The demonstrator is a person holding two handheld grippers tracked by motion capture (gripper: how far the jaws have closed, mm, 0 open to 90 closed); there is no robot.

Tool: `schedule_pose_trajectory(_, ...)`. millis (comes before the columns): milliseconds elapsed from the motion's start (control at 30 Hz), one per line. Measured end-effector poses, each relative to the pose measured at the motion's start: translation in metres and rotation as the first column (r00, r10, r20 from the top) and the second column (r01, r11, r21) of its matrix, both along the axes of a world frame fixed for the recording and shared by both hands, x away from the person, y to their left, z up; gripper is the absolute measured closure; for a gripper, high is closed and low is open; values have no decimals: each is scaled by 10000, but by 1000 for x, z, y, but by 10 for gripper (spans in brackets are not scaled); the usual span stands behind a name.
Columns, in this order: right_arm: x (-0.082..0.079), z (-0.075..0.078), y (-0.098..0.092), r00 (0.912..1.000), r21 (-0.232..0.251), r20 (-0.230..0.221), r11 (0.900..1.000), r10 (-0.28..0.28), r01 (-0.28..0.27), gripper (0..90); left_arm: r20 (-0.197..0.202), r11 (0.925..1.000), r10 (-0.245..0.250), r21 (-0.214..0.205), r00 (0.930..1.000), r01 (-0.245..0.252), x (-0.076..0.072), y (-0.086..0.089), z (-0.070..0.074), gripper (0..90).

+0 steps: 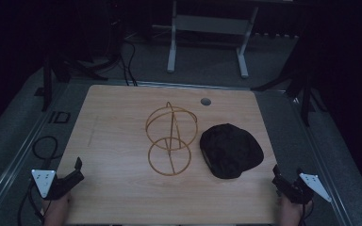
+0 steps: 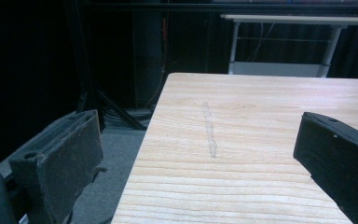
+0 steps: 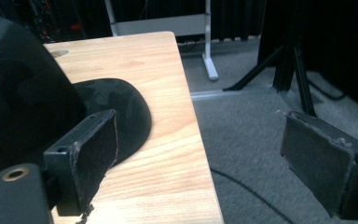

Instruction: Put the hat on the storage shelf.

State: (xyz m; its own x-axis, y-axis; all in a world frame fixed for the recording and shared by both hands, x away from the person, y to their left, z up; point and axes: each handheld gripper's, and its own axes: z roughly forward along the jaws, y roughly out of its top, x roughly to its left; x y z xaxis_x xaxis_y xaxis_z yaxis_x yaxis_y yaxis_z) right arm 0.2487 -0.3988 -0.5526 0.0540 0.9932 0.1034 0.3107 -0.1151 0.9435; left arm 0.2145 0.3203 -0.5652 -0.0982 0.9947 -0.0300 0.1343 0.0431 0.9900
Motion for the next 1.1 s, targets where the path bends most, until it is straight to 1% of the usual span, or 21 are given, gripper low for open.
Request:
schedule_pose_trajectory(33, 0, 0, -1, 9999, -6, -40, 9999, -108, 108, 131, -12, 10000, 1, -45, 10000, -1, 0, 1, 0, 18)
schedule_pose_trajectory(133, 1, 0, 1, 10000, -114, -88, 9999, 48, -49, 132, -35, 10000, -58, 1, 10000, 58, 0, 0, 0, 18)
schedule_pose_trajectory(200, 0, 1, 3, 9998, -249, -100, 9995, 176, -179, 131, -32, 9998, -79, 197, 10000, 80, 0, -2, 0, 18)
schedule_pose_trajectory(233, 0, 1, 3, 9994, -197, -59, 9992, 348, -349, 131, -95, 9993, -112, 344, 9999, 116, 0, -3, 0, 18)
schedule_pose_trajectory(267, 0, 1, 3, 9993, -210, -69, 9991, 371, -372, 131, -132, 9989, -157, 433, 9998, 162, 1, -4, 0, 18)
schedule_pose_trajectory(300, 1, 1, 2, 9993, -215, -202, 9992, 321, -326, 131, -170, 9987, -193, 458, 9997, 201, 1, -4, 0, 18)
schedule_pose_trajectory(333, 1, 2, 1, 9989, -100, -282, 9993, 369, -372, 131, -194, 9989, -205, 427, 9996, 213, 1, -4, 1, 18)
schedule_pose_trajectory(367, 1, 3, 0, 9988, 13, -232, 9991, 428, -428, 131, -152, 9991, -239, 340, 9996, 244, 1, -3, 0, 18)
schedule_pose_trajectory(433, 0, 5, -1, 9966, 141, -387, 9973, 721, -716, 131, -133, 9996, -194, 195, 9997, 196, 1, -2, 0, 18)
schedule_pose_trajectory(500, -1, 7, 1, 9901, 240, -533, 9914, 1300, -1289, 130, -126, 9997, -207, 119, 9997, 209, 1, -1, 0, 18)
schedule_pose_trajectory(567, -2, 11, 5, 9847, -38, -751, 9875, 1569, -1577, 129, -168, 9998, -172, 133, 9997, 174, 2, -1, 0, 18)
schedule_pose_trajectory(667, -3, 21, 13, 9779, -193, -702, 9799, 1968, -1986, 128, -163, 9997, -167, 168, 9997, 170, 2, -1, 0, 18)
schedule_pose_trajectory(733, -3, 29, 20, 9726, -194, -675, 9744, 2223, -2240, 128, -128, 9998, -159, 109, 9998, 161, 1, -1, 0, 18)
schedule_pose_trajectory(800, -4, 37, 29, 9676, -224, -544, 9685, 2465, -2480, 130, -119, 9998, -166, 63, 9998, 167, 1, 0, 0, 18)
schedule_pose_trajectory(867, -3, 45, 39, 9627, -282, -584, 9635, 2644, -2663, 132, -118, 9999, -150, 57, 9998, 151, 1, 0, 0, 18)
schedule_pose_trajectory(933, 0, 52, 48, 9508, -99, -717, 9530, 3015, -3029, 131, -104, 9999, -150, 60, 9998, 150, 1, -1, 0, 18)
schedule_pose_trajectory(1000, 3, 58, 57, 9430, -4, -739, 9456, 3245, -3254, 130, -99, 9998, -161, 71, 9998, 162, 1, -1, 0, 18)
schedule_pose_trajectory(1033, 4, 61, 61, 9362, 63, -692, 9386, 3445, -3449, 128, -95, 9998, -158, 71, 9998, 159, 1, -1, 0, 18)
schedule_pose_trajectory(1100, 6, 67, 69, 9304, 0, -546, 9318, 3624, -3630, 128, -93, 9998, -148, 93, 9998, 149, 1, -1, 0, 18)
